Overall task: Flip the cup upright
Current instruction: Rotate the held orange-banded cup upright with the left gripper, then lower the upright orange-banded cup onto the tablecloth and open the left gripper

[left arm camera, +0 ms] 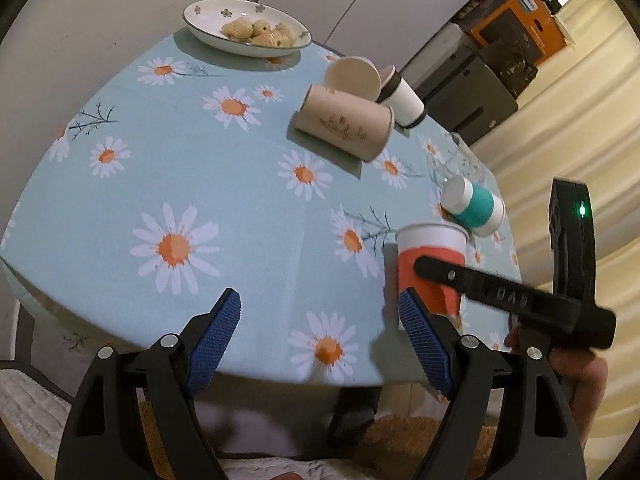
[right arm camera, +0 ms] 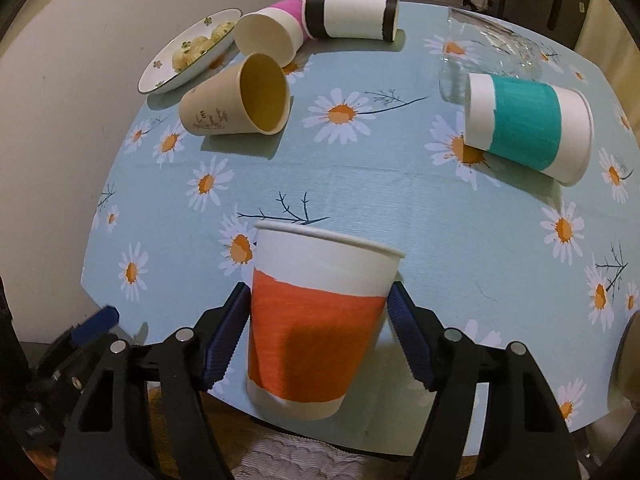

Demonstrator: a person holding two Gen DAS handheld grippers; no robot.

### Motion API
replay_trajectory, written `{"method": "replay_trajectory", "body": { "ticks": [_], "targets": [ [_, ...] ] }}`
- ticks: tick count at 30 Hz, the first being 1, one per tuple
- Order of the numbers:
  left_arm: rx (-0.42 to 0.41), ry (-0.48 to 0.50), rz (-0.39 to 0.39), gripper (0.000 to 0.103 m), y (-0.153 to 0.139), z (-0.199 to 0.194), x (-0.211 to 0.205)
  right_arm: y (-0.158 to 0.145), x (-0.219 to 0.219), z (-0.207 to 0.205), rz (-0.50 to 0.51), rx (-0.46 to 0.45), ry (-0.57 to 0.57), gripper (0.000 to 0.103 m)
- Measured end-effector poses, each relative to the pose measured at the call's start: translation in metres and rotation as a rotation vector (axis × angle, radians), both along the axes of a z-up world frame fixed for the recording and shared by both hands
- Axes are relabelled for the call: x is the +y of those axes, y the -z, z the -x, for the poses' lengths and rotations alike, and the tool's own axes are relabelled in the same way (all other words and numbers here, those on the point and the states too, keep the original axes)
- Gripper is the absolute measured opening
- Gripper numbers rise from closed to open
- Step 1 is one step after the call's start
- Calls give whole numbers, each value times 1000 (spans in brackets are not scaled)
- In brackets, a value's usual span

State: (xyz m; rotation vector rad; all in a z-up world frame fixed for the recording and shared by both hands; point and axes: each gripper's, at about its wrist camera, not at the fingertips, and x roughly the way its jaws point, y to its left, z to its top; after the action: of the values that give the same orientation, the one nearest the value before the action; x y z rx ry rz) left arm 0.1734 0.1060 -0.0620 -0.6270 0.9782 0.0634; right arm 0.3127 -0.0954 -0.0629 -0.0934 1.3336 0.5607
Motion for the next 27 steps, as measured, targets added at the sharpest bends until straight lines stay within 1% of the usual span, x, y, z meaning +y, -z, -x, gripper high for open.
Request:
{"method": "replay_trajectory", "body": {
  "ticks": [3, 5, 7, 9, 11, 13, 16, 22, 27],
  "targets": [
    [2, -1, -1, 79, 5, 0, 1, 0, -1, 0, -5, -2, -4, 69],
    [7, 0, 12, 79, 9, 1, 2, -2, -3, 0, -9, -7, -3, 69],
    [2, 2, 20, 79, 10, 1, 3, -6, -4, 2, -11, -30, -6, 69],
    [-1, -5, -1, 79, 10, 1, 5, -9, -5, 3, -20, -47, -12, 69],
    [-1, -11, -15, 79, 9, 2, 8, -14, -7, 7, -29, -84, -18, 69],
    [7, -28, -44, 79, 10, 2, 11, -20, -6, 14, -22, -153, -36, 69],
    [0, -28, -33, 79, 10, 2, 13, -31, -7, 26, -20, -268, -59, 69],
    [0, -35, -53, 79, 11, -2, 14, -40, -7, 46, -32, -384, -80, 69],
    [0, -73, -67, 79, 12, -3, 23, -55, -5, 67, -57, -536, -102, 69]
  ]
}}
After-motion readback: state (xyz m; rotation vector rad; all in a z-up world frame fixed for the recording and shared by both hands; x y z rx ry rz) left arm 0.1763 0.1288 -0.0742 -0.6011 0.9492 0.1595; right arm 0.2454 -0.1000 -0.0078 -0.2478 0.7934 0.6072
